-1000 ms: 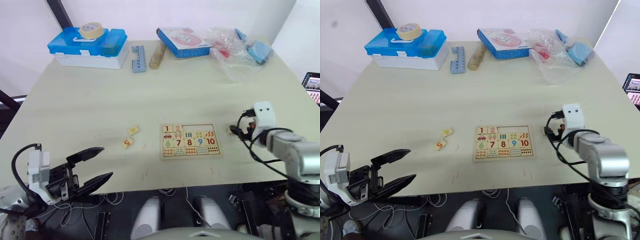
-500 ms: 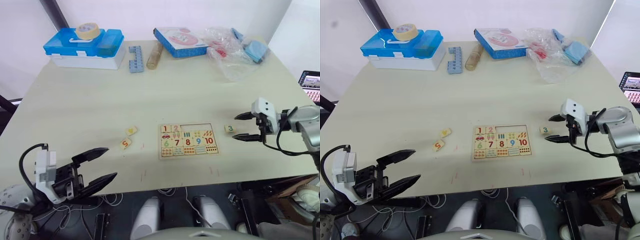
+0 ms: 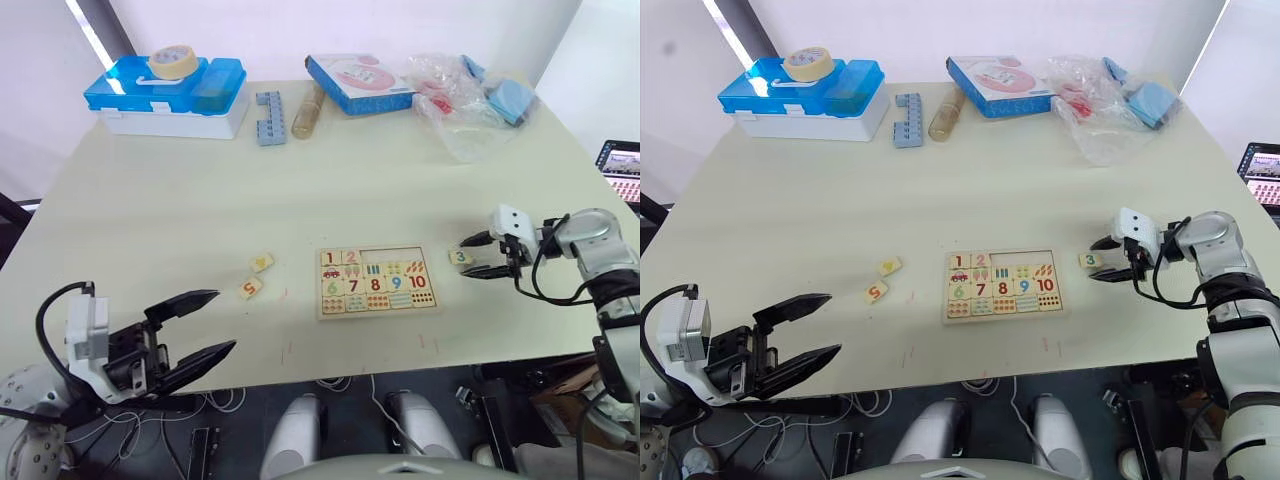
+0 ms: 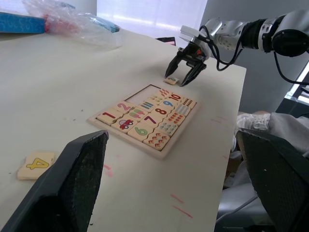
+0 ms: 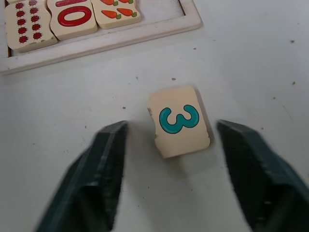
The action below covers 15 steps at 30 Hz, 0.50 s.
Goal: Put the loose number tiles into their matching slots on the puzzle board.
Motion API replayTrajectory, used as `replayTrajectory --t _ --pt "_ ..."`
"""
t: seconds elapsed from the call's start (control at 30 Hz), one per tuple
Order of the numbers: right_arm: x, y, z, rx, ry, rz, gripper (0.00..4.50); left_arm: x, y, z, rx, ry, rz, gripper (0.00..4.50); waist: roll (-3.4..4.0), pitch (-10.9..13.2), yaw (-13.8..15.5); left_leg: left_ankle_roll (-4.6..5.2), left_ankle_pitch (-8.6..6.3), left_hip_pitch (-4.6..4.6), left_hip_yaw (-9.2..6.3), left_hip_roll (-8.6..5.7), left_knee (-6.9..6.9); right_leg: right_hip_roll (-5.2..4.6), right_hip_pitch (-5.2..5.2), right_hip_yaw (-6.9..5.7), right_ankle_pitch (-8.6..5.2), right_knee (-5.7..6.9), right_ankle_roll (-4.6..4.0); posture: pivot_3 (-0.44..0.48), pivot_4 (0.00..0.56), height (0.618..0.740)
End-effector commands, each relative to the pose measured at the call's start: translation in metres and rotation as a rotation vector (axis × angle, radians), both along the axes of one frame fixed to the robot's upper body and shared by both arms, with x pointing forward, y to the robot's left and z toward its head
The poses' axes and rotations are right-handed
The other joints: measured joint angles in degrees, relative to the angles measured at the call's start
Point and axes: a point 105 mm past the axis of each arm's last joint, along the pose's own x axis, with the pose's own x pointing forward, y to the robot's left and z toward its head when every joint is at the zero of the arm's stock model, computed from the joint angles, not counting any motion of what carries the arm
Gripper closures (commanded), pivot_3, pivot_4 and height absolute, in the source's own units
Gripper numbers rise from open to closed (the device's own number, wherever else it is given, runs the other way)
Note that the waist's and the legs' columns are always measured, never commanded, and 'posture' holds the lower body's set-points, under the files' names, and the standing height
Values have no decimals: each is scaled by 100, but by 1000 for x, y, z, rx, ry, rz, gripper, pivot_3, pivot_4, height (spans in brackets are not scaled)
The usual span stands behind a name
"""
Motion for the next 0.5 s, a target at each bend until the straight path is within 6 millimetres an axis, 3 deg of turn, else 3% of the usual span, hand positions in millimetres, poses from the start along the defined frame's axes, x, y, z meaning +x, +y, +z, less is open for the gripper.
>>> replayTrajectory --t 0.03,0.23,0.4,0.5 --pt "2 -4 5 0 -36 -10 2324 -1 -2 10 9 -36 -12 0 0 0 -1 0 0 1 0 0 0 0 0 0 1 1 -1 0 150 740" --pt "0 -6 4 10 -43 -15 2324 1 -4 9 10 -40 -19 0 0 0 0 0 0 0 1 -1 1 1 0 1 2 2 -2 0 150 740" --pt "1 -3 4 25 -40 -14 3648 3 -5 10 10 -42 -23 0 0 0 -2 0 0 1 1 -1 2 1 0 2 2 3 -2 0 150 740" --pt "2 3 15 25 -50 20 3646 3 -5 10 11 -44 -20 0 0 0 -3 0 0 1 1 -1 3 1 0 2 3 3 -3 0 150 740"
